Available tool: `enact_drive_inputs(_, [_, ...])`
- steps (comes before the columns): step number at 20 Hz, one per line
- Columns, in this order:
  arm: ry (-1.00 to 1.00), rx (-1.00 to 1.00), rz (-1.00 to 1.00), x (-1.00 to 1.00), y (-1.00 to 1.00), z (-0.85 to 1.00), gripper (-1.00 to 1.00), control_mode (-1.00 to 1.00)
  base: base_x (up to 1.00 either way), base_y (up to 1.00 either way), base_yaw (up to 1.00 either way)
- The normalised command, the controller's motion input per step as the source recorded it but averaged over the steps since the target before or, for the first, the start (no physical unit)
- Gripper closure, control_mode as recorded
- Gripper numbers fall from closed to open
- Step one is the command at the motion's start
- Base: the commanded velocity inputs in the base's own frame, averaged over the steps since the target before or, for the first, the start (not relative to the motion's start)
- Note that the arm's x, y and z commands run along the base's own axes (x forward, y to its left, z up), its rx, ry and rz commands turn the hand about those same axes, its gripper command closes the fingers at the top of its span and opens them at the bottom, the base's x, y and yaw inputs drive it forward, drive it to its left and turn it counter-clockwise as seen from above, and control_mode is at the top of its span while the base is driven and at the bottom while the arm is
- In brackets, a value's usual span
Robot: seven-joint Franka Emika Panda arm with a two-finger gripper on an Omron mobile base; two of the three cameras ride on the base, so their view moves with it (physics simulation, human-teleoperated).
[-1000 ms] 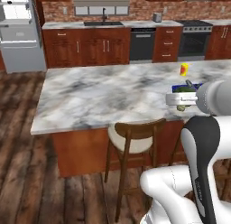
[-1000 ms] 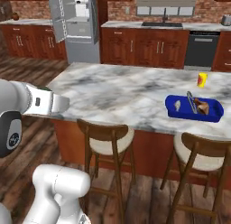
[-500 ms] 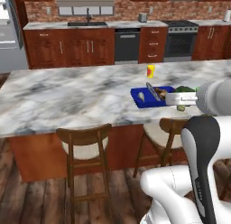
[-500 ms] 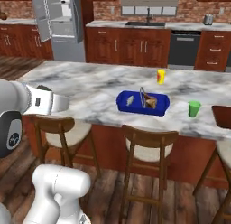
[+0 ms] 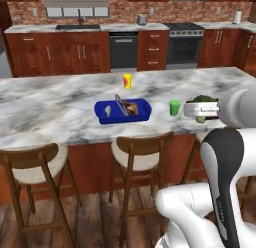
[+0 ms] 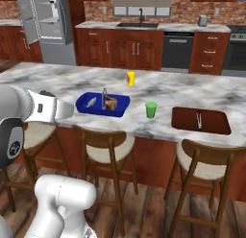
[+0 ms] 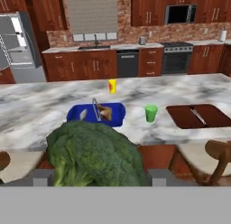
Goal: Gather the broccoli and sweet potato from the fridge and place them on a tray on the dining counter. Then gather the chicken drumstick and fish from the fridge and place them on the other tray.
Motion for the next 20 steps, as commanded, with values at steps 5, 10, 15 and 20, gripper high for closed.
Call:
enact_drive_inputs(5, [0.00,0.00,0.00,0.00,0.00,0.00,1.00,1.00,-0.03,-1.00,0.00])
enact_drive_inputs(10, [0.00,0.00,0.00,0.00,0.00,0.00,1.00,1.00,0.00,-0.92,0.00])
enact_drive_inputs(15, [0.00,0.00,0.00,0.00,0.00,0.00,1.00,1.00,0.02,-0.71,0.00])
enact_drive_inputs(20, [0.00,0.00,0.00,0.00,0.00,0.00,1.00,1.00,0.17,-0.28,0.00])
